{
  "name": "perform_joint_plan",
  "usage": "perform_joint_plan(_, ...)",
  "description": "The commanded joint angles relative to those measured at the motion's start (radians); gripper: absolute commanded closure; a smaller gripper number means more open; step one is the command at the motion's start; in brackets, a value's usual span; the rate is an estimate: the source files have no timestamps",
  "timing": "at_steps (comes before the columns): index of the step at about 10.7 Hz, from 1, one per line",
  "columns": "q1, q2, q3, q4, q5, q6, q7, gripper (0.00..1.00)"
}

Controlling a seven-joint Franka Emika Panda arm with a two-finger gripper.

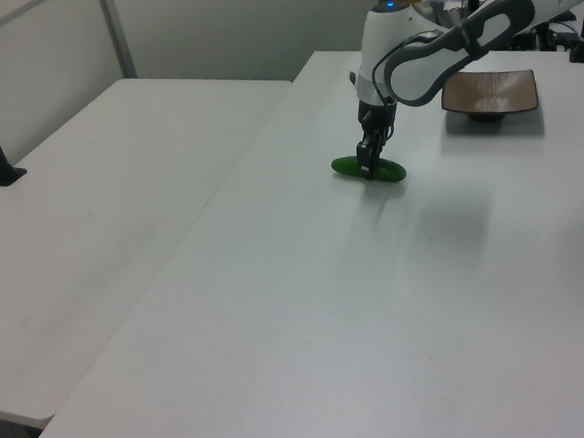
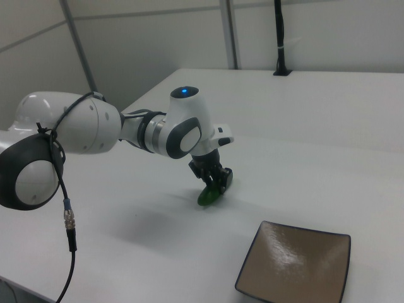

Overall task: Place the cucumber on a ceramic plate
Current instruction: 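Close the gripper around the middle of the cucumber, then lift the cucumber and carry it toward the brown ceramic plate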

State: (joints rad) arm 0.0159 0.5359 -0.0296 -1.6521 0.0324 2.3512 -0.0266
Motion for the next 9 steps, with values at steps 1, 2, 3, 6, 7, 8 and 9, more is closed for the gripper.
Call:
perform_joint_plan(1,-0.022,-0.048,0.011,-0.008,0.006,-0.028,-0.004,0.89)
perform_joint_plan(2,-0.022,-0.075,0.013,-0.008,0.007,-0.061,-0.004,0.89)
perform_joint_plan(3,-0.033,-0.112,0.013,-0.009,0.01,-0.103,-0.007,0.88)
perform_joint_plan(6,-0.06,-0.235,0.013,-0.011,0.02,-0.241,-0.021,0.87)
perform_joint_plan(7,-0.07,-0.276,0.013,-0.012,0.024,-0.291,-0.038,0.86)
perform_joint_plan(8,-0.089,-0.321,0.013,-0.015,0.035,-0.329,-0.044,0.86)
perform_joint_plan(9,-0.108,-0.359,0.013,-0.02,0.055,-0.37,-0.07,0.86)
